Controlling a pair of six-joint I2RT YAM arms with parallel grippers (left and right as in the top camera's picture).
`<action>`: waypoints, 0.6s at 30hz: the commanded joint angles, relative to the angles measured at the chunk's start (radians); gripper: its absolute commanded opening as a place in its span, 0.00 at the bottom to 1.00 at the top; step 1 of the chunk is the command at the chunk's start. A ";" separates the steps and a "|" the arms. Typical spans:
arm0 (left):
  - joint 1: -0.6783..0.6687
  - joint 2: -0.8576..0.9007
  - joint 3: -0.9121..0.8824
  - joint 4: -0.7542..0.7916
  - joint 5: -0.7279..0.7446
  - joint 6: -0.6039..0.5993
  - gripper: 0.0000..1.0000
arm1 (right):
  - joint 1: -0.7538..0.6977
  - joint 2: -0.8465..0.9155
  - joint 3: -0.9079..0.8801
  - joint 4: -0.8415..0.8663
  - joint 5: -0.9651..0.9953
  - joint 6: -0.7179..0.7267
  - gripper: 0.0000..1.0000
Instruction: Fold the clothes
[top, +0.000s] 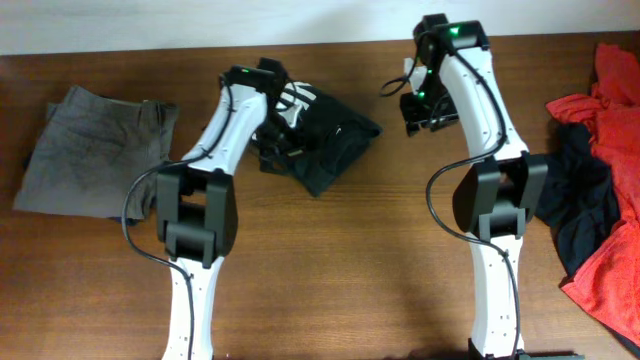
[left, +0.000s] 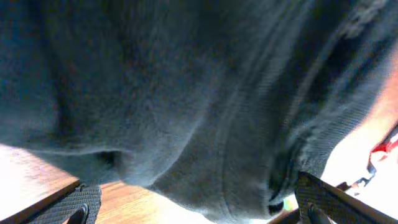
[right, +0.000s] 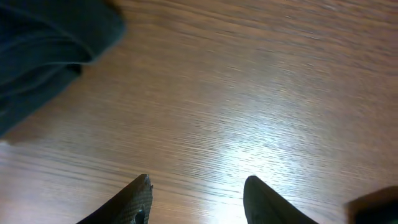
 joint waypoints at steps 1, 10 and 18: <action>0.000 -0.024 -0.042 0.014 -0.051 -0.096 0.99 | -0.017 -0.028 0.010 -0.009 0.011 0.007 0.52; 0.000 -0.021 -0.211 0.157 -0.051 -0.119 0.79 | -0.019 -0.028 0.010 -0.011 0.004 0.007 0.52; 0.039 -0.022 -0.282 0.191 -0.074 -0.042 0.33 | -0.019 -0.028 0.010 -0.012 0.004 0.007 0.52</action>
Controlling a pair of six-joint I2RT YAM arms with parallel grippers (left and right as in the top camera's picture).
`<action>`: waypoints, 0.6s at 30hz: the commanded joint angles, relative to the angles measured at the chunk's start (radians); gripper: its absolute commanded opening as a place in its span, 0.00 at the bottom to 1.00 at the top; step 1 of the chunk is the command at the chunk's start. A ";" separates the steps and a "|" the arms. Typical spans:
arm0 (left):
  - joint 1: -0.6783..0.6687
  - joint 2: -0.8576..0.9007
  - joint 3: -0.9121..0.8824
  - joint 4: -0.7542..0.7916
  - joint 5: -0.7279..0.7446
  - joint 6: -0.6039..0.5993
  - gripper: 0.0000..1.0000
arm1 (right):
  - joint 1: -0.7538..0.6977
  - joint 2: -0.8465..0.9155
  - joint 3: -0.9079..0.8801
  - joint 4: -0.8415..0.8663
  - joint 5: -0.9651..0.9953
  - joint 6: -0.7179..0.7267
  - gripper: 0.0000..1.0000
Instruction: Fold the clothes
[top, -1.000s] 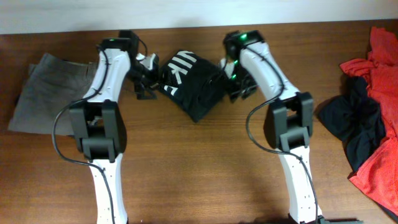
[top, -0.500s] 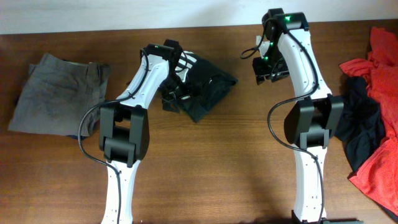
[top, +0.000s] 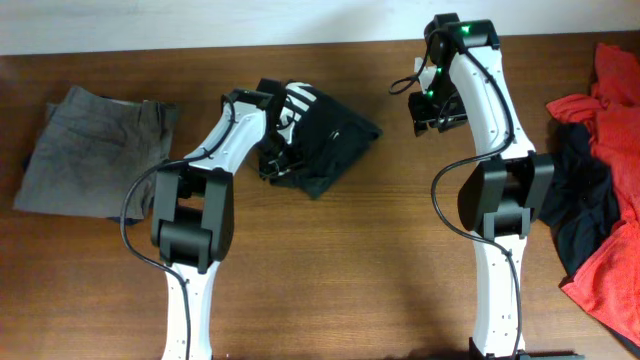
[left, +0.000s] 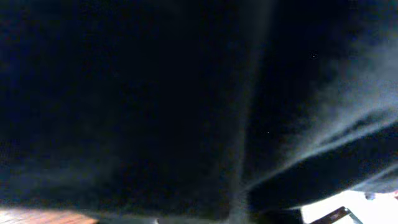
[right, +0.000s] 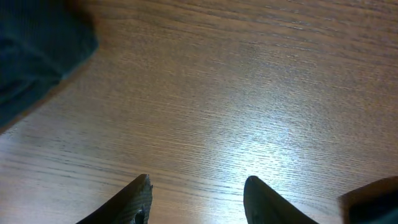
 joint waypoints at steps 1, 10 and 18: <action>0.038 0.028 -0.040 -0.006 -0.089 0.059 0.33 | 0.002 -0.028 0.009 -0.004 0.005 0.007 0.52; 0.234 0.028 -0.040 -0.011 -0.127 0.139 0.31 | 0.002 -0.028 0.010 -0.008 0.005 0.007 0.52; 0.301 0.028 -0.040 -0.092 0.095 0.168 0.84 | 0.002 -0.028 0.010 -0.007 0.005 0.007 0.52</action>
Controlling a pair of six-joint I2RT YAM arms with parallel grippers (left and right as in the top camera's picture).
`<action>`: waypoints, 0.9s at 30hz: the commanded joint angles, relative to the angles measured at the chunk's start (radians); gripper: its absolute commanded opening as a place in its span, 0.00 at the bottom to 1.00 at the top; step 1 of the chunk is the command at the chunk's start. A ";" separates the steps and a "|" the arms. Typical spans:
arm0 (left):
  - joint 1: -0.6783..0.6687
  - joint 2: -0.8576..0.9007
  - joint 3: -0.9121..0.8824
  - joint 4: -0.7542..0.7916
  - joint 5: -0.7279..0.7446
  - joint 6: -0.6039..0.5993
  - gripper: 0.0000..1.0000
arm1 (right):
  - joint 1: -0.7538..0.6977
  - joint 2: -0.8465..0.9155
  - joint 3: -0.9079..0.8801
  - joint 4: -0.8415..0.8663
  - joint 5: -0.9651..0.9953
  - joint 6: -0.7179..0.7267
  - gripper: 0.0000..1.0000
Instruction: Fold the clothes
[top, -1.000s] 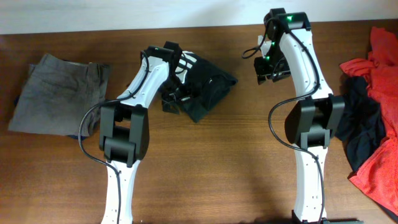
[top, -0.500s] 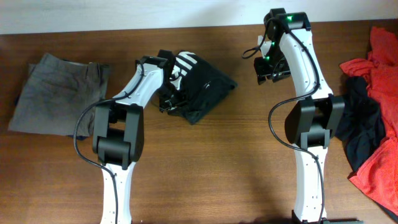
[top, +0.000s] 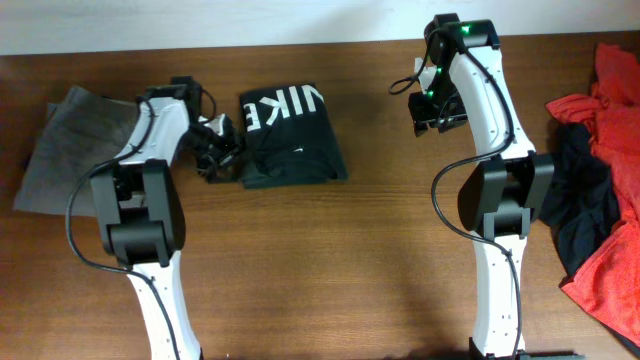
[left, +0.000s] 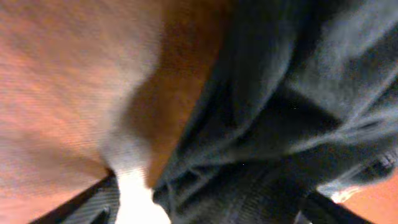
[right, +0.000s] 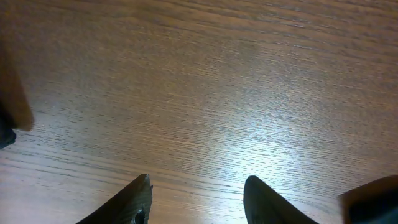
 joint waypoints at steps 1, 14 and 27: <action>-0.003 0.038 -0.034 -0.030 0.014 0.042 0.85 | 0.002 -0.028 0.009 -0.003 0.005 0.008 0.52; -0.011 0.039 -0.034 0.006 0.103 0.058 0.84 | 0.002 -0.028 0.009 -0.003 0.005 0.008 0.52; -0.013 0.039 -0.034 -0.076 0.113 -0.067 0.85 | 0.002 -0.028 0.009 -0.004 0.005 0.008 0.52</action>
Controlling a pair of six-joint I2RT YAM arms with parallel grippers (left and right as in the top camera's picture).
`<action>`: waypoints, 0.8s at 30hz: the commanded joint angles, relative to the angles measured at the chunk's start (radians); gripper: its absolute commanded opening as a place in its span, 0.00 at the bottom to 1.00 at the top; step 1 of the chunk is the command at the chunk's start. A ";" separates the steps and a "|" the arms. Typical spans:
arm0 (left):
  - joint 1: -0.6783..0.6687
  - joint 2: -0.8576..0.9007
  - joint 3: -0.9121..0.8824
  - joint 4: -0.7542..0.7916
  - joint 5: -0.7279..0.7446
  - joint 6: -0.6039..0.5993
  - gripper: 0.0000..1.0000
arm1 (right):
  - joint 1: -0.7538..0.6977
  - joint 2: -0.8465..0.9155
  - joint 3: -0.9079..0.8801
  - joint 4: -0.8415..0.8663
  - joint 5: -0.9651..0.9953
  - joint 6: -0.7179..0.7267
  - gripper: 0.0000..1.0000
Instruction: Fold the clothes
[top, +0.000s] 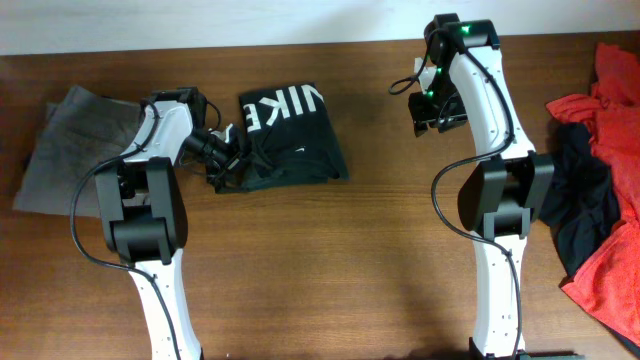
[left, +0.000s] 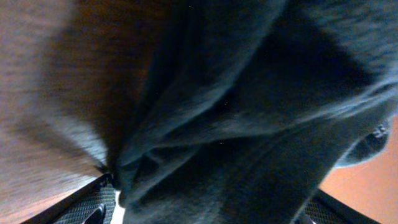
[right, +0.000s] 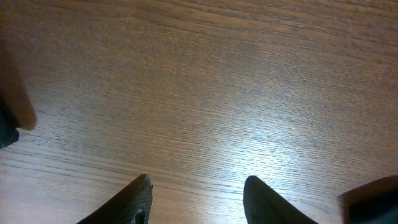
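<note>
A folded black shirt (top: 295, 140) with white letters lies at the back of the table, left of centre. My left gripper (top: 228, 162) is pressed into its bunched left edge. In the left wrist view dark cloth (left: 236, 124) fills the frame, and the left gripper (left: 211, 211) is open, its fingers (left: 93, 208) wide apart with cloth between them. Folded grey trousers (top: 85, 150) lie at the far left. My right gripper (top: 432, 112) hangs open over bare wood, and the right wrist view shows the right gripper (right: 199, 202) holding nothing.
A heap of red and dark clothes (top: 600, 180) covers the right edge of the table. The wooden tabletop (top: 380, 250) runs toward the front. A pale wall borders the back edge.
My left gripper has moved a little to the right, into the shirt's left edge. Cloth now fills its view, where bare wood showed before. The right arm has not moved.
The black shirt first lay skewed at the back centre with my left gripper against its left side. Then it lay further left, squared up, letters toward the back, my left arm swung out leftward. The right gripper rose slightly early on, then stayed open over wood.
</note>
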 joint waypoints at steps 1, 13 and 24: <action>-0.004 0.022 -0.011 -0.035 -0.040 -0.072 0.85 | 0.002 -0.028 0.009 -0.004 0.005 0.007 0.52; -0.036 0.022 -0.011 0.039 -0.021 -0.097 0.87 | 0.002 -0.028 0.009 -0.004 0.005 0.007 0.53; -0.103 0.022 -0.011 0.193 -0.120 -0.161 0.82 | 0.002 -0.028 0.009 -0.005 0.005 0.007 0.54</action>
